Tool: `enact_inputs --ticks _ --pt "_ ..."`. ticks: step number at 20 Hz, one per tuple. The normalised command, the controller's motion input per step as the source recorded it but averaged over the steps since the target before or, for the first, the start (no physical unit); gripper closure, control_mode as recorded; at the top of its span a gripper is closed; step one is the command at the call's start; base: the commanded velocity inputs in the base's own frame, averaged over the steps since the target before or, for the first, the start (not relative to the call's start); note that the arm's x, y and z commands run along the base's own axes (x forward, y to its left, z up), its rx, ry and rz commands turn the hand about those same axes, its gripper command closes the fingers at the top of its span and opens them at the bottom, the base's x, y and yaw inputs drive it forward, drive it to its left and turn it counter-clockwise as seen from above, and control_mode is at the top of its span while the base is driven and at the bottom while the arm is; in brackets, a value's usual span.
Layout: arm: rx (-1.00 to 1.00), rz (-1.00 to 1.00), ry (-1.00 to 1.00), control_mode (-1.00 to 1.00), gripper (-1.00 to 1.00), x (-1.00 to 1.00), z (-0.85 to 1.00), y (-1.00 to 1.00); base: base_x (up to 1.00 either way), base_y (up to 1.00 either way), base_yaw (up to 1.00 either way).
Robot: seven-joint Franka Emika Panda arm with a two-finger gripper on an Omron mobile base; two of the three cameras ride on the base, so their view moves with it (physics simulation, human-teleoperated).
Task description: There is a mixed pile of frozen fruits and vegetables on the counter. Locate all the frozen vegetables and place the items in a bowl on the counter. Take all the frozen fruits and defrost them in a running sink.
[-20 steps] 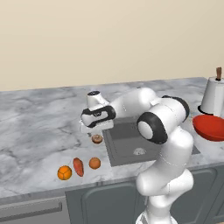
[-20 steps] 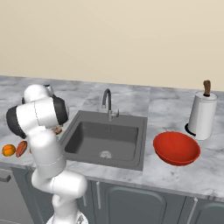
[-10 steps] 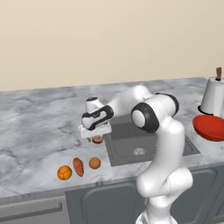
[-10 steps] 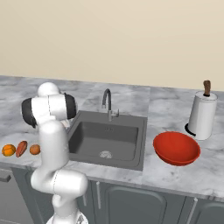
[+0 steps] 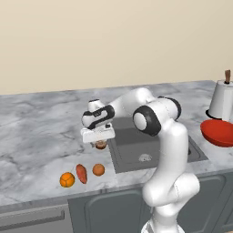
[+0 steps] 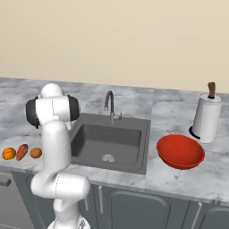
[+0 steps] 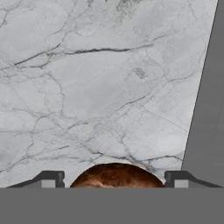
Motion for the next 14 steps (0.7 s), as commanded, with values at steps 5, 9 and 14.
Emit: enact_inputs --ticks 5,9,14 --pt "0.0 -0.08 0.11 -1.0 1.0 -0.08 -0.1 0.0 0.0 0.0 0.0" --pt "0.01 -0.12 -0.06 -1.0 1.0 -0.41 0.26 -0.25 0.0 0.0 0.0" --pt "0.01 -0.1 -0.19 -1.0 1.0 -0.42 0.57 -0.4 0.0 0.0 0.0"
